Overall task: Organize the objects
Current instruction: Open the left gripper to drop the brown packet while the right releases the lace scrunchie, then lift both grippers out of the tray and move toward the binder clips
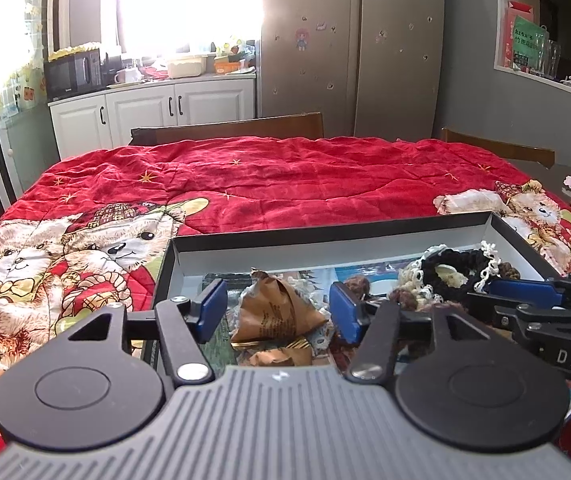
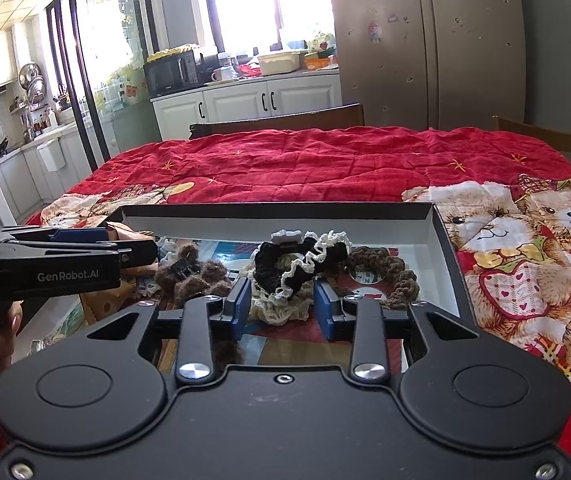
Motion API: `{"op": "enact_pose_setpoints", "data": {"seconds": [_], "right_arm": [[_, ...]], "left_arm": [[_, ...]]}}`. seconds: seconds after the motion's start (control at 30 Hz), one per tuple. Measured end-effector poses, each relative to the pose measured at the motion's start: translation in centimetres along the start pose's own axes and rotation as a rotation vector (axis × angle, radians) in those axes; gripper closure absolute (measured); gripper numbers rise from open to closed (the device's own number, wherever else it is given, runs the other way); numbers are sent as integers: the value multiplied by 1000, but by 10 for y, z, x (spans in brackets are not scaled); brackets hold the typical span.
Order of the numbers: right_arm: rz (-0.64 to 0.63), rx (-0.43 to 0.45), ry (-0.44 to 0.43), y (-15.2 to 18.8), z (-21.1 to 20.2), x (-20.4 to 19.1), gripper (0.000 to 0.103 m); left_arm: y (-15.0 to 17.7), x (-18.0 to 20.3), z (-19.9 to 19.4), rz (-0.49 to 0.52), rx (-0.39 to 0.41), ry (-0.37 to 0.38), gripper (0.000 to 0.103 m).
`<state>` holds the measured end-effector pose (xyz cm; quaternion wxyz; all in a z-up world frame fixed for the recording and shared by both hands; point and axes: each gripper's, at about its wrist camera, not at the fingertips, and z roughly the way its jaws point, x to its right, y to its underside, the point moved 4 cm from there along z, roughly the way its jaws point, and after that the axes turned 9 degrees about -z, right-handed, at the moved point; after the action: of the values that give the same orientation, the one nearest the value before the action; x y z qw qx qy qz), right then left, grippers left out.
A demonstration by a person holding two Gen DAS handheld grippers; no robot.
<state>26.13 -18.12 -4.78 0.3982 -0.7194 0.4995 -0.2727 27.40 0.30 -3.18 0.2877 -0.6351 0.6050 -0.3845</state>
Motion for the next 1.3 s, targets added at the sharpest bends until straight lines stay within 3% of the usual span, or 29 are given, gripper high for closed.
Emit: {"op": "enact_pose_setpoints", "data": {"seconds": [1.3], "right_arm": [[-1, 57, 37, -13, -70, 3, 61]], "left_arm": [[-10, 13, -71, 20, 97, 13, 18]]}}
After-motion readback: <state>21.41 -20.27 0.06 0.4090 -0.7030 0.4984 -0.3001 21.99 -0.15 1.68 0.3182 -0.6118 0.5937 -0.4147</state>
